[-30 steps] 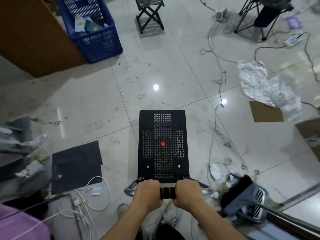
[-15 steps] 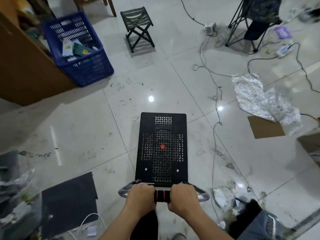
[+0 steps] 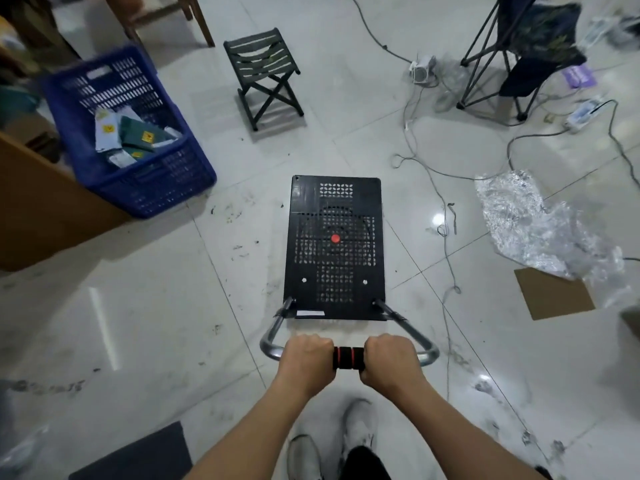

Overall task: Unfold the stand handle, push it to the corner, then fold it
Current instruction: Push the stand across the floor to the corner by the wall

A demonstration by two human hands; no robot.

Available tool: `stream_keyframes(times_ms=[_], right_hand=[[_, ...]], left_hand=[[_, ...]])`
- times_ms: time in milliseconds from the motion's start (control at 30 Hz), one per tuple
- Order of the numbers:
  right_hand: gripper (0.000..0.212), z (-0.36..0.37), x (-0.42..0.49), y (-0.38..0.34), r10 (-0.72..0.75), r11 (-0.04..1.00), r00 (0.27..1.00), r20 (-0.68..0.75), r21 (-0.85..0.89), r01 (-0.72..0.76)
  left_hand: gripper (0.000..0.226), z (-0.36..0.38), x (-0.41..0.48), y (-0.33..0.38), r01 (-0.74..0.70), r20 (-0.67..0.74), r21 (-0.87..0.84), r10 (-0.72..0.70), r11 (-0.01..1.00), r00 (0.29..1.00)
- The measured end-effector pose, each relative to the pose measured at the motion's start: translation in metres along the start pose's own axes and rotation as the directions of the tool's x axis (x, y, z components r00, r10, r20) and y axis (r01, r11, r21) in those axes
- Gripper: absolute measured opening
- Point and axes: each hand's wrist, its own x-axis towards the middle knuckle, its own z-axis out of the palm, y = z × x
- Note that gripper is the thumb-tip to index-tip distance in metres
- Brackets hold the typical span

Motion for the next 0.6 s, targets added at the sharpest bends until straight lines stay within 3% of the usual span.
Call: stream_keyframes(times_ms=[600], right_hand=[[0.009,-0.248,0.339,0.135,-0.033,0.997,0.999,0.008,0.066,0.033]], left_hand=[[0.014,-0.237,0.359,-0.103,0.119,0.079,-0.005,-0.118,0.993,0.990]])
